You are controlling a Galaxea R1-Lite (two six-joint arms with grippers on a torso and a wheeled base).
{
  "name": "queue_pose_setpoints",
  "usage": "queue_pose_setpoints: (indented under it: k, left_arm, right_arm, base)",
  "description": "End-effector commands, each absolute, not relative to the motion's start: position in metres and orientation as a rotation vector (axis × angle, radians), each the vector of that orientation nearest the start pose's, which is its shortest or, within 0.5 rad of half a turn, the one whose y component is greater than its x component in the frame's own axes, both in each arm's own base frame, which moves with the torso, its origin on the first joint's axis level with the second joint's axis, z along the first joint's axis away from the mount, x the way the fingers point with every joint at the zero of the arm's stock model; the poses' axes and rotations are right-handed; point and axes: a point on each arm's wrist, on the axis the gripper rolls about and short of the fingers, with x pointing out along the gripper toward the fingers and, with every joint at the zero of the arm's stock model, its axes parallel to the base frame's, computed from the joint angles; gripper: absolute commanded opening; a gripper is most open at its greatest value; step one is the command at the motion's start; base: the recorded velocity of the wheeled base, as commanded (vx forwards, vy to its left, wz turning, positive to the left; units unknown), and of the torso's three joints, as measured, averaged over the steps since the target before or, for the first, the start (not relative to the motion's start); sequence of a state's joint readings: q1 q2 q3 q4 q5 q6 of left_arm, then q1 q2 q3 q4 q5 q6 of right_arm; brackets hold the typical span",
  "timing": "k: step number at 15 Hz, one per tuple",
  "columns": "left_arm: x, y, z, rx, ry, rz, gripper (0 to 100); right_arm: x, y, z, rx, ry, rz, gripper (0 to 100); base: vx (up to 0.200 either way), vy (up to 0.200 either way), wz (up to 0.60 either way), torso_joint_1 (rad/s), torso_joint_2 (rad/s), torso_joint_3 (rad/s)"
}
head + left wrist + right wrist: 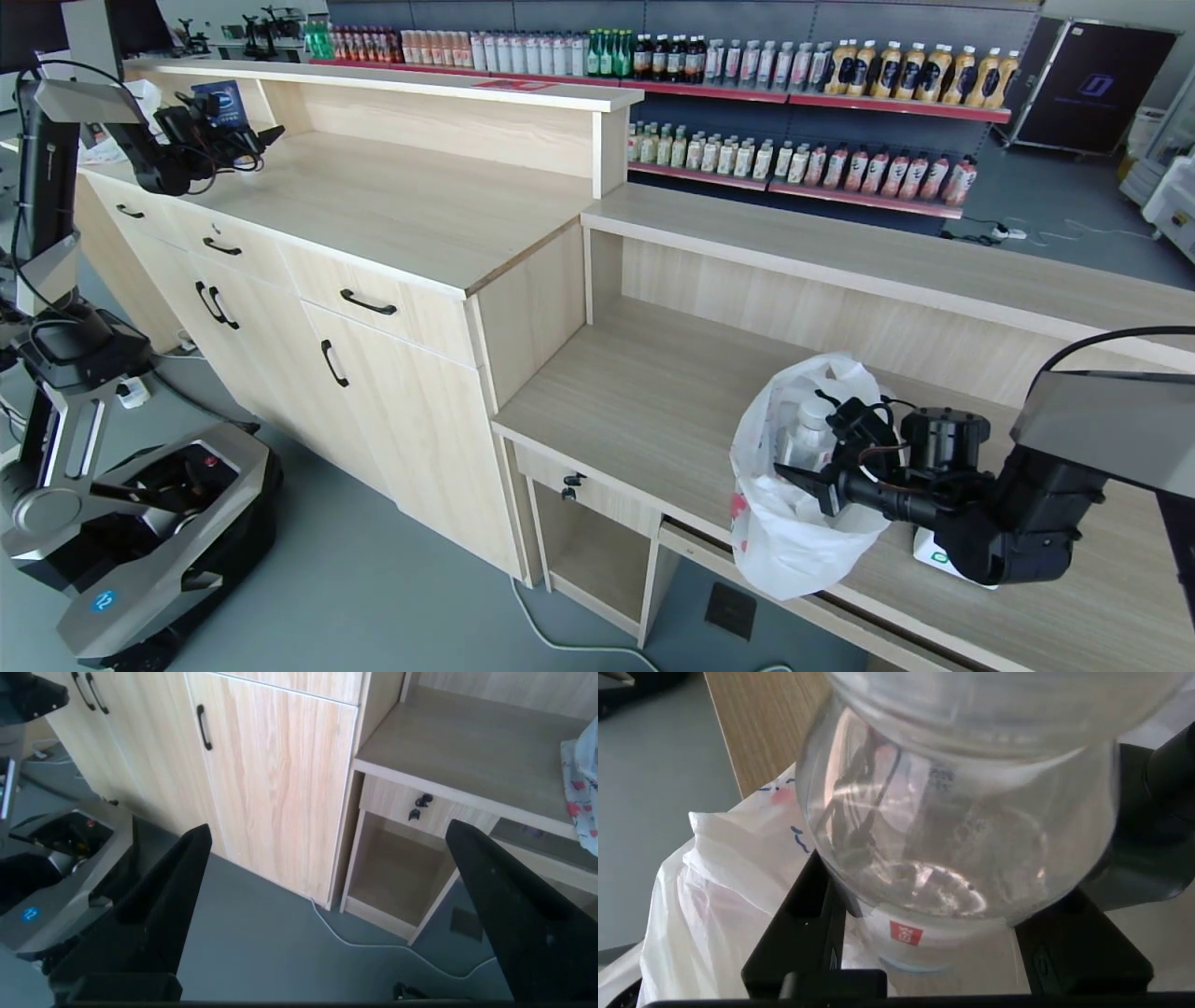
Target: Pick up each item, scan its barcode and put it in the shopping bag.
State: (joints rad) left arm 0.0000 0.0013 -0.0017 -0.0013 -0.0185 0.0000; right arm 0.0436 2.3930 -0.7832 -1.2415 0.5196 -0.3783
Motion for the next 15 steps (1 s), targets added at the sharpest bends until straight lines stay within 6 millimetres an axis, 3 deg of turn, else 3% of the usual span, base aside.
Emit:
queue_pose_setpoints:
  k: [1, 6, 7, 12, 14, 15]
  left_arm:
    - [-0.023, 0.000, 0.076, 0.000, -0.002, -0.018, 100]
    - [-0.023, 0.000, 0.076, 0.000, -0.002, -0.018, 100]
    - [-0.023, 0.000, 0.076, 0.000, -0.002, -0.018, 100]
    - [-0.023, 0.000, 0.076, 0.000, -0.002, -0.018, 100]
    - [-0.023, 0.000, 0.076, 0.000, -0.002, -0.018, 100]
    - [-0.023, 0.000, 0.076, 0.000, -0.002, -0.018, 100]
  right_arm:
    - [0.380, 0.026, -0.010, -0.276, 0.254, 0.614, 0]
    - [0.378, 0.025, -0.012, -0.274, 0.270, 0.612, 0]
    - [0.378, 0.025, -0.012, -0.274, 0.268, 0.612, 100]
    - [0.377, 0.021, 0.004, -0.276, 0.246, 0.597, 100]
    - [0.372, 0.016, 0.031, -0.262, 0.221, 0.577, 100]
    - [0.368, 0.015, 0.056, -0.246, 0.188, 0.557, 100]
  base:
    - [0.000, 0.000, 0.00, 0.000, 0.00, 0.000]
    - [0.000, 0.000, 0.00, 0.000, 0.00, 0.000]
    - [0.000, 0.000, 0.00, 0.000, 0.00, 0.000]
    - [0.000, 0.000, 0.00, 0.000, 0.00, 0.000]
    - [0.000, 0.000, 0.00, 0.000, 0.00, 0.000]
    - [0.000, 0.000, 0.00, 0.000, 0.00, 0.000]
